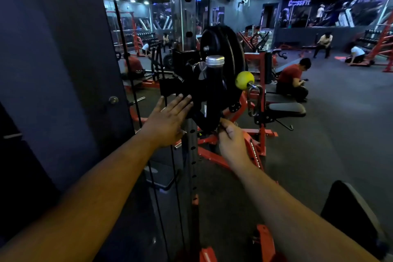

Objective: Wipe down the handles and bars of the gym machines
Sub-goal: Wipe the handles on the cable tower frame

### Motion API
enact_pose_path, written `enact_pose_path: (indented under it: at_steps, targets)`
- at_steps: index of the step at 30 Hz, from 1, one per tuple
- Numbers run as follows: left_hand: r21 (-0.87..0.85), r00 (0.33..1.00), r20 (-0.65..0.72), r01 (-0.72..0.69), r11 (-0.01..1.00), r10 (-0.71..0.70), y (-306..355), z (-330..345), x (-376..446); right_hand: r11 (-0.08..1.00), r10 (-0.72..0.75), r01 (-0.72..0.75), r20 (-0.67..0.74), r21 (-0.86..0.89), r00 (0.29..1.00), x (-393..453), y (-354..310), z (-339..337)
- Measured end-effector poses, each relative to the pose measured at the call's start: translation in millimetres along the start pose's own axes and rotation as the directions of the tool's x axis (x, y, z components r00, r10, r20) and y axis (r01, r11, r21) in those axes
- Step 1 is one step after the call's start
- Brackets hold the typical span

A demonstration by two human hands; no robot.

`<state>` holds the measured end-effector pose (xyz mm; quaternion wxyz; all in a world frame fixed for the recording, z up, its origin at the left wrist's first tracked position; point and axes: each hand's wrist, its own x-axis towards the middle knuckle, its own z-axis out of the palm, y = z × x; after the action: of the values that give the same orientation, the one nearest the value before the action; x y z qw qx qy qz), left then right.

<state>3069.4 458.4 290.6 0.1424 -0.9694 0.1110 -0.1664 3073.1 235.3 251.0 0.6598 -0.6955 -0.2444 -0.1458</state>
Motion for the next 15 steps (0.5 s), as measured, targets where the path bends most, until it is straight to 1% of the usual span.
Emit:
enact_pose_path:
  at_steps: [1, 2, 3, 4, 5, 6, 7, 8, 10, 11, 14, 15]
  targets:
    - [0.012, 1.0, 0.008, 0.003, 1.0, -0.003, 1, 0, 0, 1.0, 0.017, -0.017, 0.034, -0.002, 0.999, 10, 4, -1]
    - [0.021, 1.0, 0.017, 0.009, 1.0, -0.009, 1, -1, 0, 0.996, 0.067, -0.07, 0.057, 0.054, 0.996, 22, 3, -1]
    - [0.029, 0.999, 0.029, 0.014, 0.999, -0.014, 2, -3, 0, 0.997, 0.067, -0.069, 0.045, 0.046, 0.997, 34, 1, 0]
    - [0.037, 0.999, 0.041, 0.014, 0.999, -0.016, 3, -5, 1, 0.989, 0.104, -0.109, 0.047, 0.098, 0.993, 43, -1, 2]
    - [0.048, 0.998, 0.052, 0.018, 0.999, -0.021, 4, -7, 0, 0.981, 0.134, -0.144, 0.09, 0.129, 0.987, 48, 1, 1]
    - [0.059, 0.998, 0.057, 0.026, 0.998, -0.029, 6, -8, 0, 0.974, 0.126, -0.151, 0.148, 0.169, 0.981, 46, 4, 3]
    - [0.064, 0.998, 0.056, 0.038, 0.997, -0.041, 8, -7, 0, 0.974, 0.082, -0.124, 0.214, 0.191, 0.973, 40, 3, -2]
    - [0.066, 0.997, 0.054, 0.05, 0.997, -0.054, 9, -6, 0, 0.969, 0.07, -0.126, 0.251, 0.213, 0.966, 34, -1, -6]
    - [0.063, 0.997, 0.045, 0.066, 0.996, -0.069, 11, -3, 0, 0.993, 0.038, -0.063, 0.24, 0.097, 0.97, 29, 8, -11]
    - [0.067, 0.997, 0.04, 0.07, 0.995, -0.072, 13, -1, -1, 0.994, 0.039, -0.064, 0.257, 0.092, 0.966, 24, 10, -20]
    - [0.063, 0.994, 0.055, 0.091, 0.994, -0.094, 17, 0, 0, 0.975, 0.074, -0.114, 0.203, 0.19, 0.976, 26, 10, -35]
    - [0.062, 0.992, 0.063, 0.101, 0.993, -0.105, 19, 0, 0, 0.964, 0.083, -0.133, 0.211, 0.231, 0.974, 28, 8, -33]
